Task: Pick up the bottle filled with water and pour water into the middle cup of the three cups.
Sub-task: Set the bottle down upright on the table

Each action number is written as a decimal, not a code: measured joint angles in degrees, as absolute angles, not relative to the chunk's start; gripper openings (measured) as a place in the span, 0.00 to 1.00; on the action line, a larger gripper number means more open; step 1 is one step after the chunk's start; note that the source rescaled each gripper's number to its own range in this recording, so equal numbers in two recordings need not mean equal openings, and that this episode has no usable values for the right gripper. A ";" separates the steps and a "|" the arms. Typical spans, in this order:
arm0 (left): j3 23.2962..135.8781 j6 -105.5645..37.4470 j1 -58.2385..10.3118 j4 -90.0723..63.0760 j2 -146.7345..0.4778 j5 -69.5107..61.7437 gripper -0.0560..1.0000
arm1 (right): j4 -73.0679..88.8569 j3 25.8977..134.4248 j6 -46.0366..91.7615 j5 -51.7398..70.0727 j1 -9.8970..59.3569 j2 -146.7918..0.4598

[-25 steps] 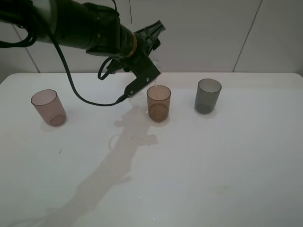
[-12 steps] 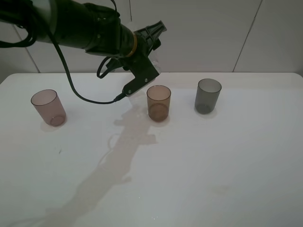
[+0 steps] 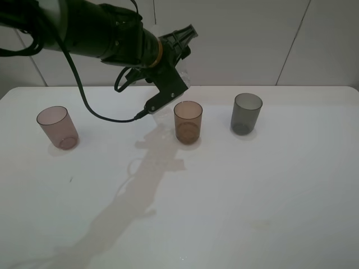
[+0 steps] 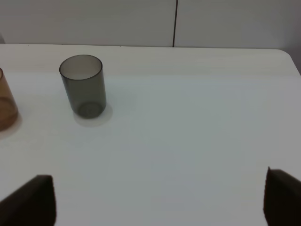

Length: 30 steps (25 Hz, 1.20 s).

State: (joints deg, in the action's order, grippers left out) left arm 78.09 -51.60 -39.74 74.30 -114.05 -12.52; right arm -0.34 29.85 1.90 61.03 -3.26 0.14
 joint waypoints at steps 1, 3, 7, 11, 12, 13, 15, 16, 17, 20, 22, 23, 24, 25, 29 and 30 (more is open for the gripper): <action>78.09 -51.60 -39.74 74.30 -114.05 -12.52 0.05 | -0.34 29.85 1.90 61.03 -3.26 0.14; 78.09 -51.60 -39.74 74.30 -114.05 -12.52 0.05 | -0.34 29.85 1.90 61.03 -3.26 0.14; 78.09 -51.65 -39.74 74.30 -114.05 -11.71 0.05 | -0.34 29.85 1.90 61.03 -3.26 0.14; 78.09 -51.65 -39.74 74.30 -114.05 -10.81 0.05 | -0.34 29.85 1.90 61.03 -3.26 0.14; 78.09 -51.65 -39.74 74.07 -114.05 -10.79 0.05 | -0.34 29.85 1.90 61.03 -3.26 0.14; 78.09 -51.65 -39.74 73.56 -114.05 -10.79 0.05 | 0.00 29.85 1.90 61.03 -3.26 0.14; 78.09 -51.65 -39.74 71.40 -114.05 -10.79 0.05 | -0.34 29.85 1.90 61.03 -3.26 0.14; 78.09 -51.50 -39.74 69.64 -114.05 -10.91 0.05 | -0.34 29.85 1.90 61.03 -3.26 0.14; 78.09 -50.98 -39.74 67.94 -114.05 -11.04 0.05 | -0.34 29.85 1.90 61.03 -3.26 0.14; 78.09 -47.38 -39.69 60.05 -113.97 -12.55 0.05 | -0.34 29.85 1.90 61.03 -3.26 0.14; 78.09 -42.26 -39.23 53.27 -113.53 -13.58 0.05 | -0.34 29.85 1.90 61.03 -3.26 0.14; 78.09 -39.69 -38.94 49.76 -113.11 -13.96 0.05 | -0.34 29.85 1.90 61.03 -3.26 0.14; 78.09 -36.72 -38.59 46.92 -112.62 -14.26 0.05 | -0.34 29.85 1.90 61.03 -3.26 0.14; 78.09 -31.85 -38.17 43.30 -112.03 -14.46 0.05 | -0.34 29.85 1.90 61.03 -3.26 0.14; 78.15 -11.51 -36.81 34.64 -109.20 -15.71 0.05 | -0.34 29.85 1.90 61.03 -3.26 0.14; 78.15 -5.34 -36.52 33.80 -108.59 -16.64 0.05 | -0.34 29.85 1.90 61.03 -3.26 0.14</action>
State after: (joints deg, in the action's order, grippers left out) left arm 78.15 -5.34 -36.52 33.80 -108.59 -16.64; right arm -0.34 29.85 1.90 61.03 -3.26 0.14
